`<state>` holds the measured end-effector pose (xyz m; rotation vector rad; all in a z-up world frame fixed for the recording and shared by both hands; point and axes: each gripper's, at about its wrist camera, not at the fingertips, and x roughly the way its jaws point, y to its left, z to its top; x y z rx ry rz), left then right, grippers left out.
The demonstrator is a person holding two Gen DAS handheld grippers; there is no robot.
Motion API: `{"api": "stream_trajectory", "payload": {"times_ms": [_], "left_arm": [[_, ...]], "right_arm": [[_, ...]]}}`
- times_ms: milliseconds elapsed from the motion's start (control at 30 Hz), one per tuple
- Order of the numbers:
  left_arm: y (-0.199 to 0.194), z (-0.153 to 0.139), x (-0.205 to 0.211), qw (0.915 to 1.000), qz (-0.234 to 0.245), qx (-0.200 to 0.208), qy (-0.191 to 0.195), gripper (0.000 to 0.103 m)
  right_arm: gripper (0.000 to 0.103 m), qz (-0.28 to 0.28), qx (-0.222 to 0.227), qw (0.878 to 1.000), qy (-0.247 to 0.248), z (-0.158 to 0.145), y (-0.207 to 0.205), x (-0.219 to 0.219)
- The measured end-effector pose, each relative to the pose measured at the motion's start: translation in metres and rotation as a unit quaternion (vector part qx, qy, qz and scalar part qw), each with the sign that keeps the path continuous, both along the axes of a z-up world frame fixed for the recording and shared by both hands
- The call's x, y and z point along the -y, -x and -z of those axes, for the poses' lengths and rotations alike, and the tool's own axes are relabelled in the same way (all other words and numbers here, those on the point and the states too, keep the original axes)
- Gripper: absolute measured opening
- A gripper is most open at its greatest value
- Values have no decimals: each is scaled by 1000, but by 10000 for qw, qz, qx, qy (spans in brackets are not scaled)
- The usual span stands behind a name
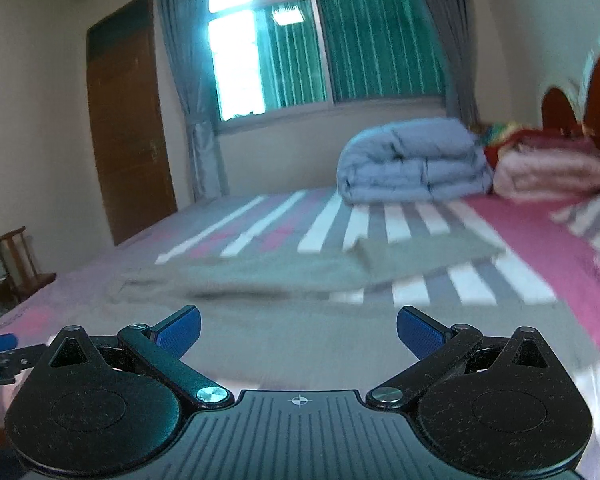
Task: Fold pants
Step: 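Lower both grippers toward the edge of the grey sweatpants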
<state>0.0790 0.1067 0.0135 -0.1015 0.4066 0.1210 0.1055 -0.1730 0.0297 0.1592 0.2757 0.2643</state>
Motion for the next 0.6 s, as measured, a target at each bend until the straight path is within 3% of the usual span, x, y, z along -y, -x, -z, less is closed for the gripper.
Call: {"api": "stream_trajectory", "payload": {"times_ms": [200, 333, 400, 467, 533, 600], "left_arm": [[-43, -2, -33, 9997, -134, -158, -128, 97], [-86, -7, -71, 9995, -255, -141, -116, 97], [-116, -9, -95, 9995, -187, -237, -128, 97], [-152, -7, -118, 9984, -131, -378, -402, 84], [-195, 1, -141, 9933, -86, -775, -853, 67], [-230, 8, -166, 9907, -88, -968, -956, 63]], "right_arm": [[103, -340, 100, 9991, 241, -16, -61, -18], [103, -778, -590, 9950, 207, -19, -123, -35], [103, -808, -596, 9939, 450, -22, -150, -49], [103, -904, -490, 9929, 604, -25, -181, -64], [103, -1065, -499, 9904, 723, -24, -217, -79], [101, -1193, -459, 9878, 887, -20, -251, -91]]}}
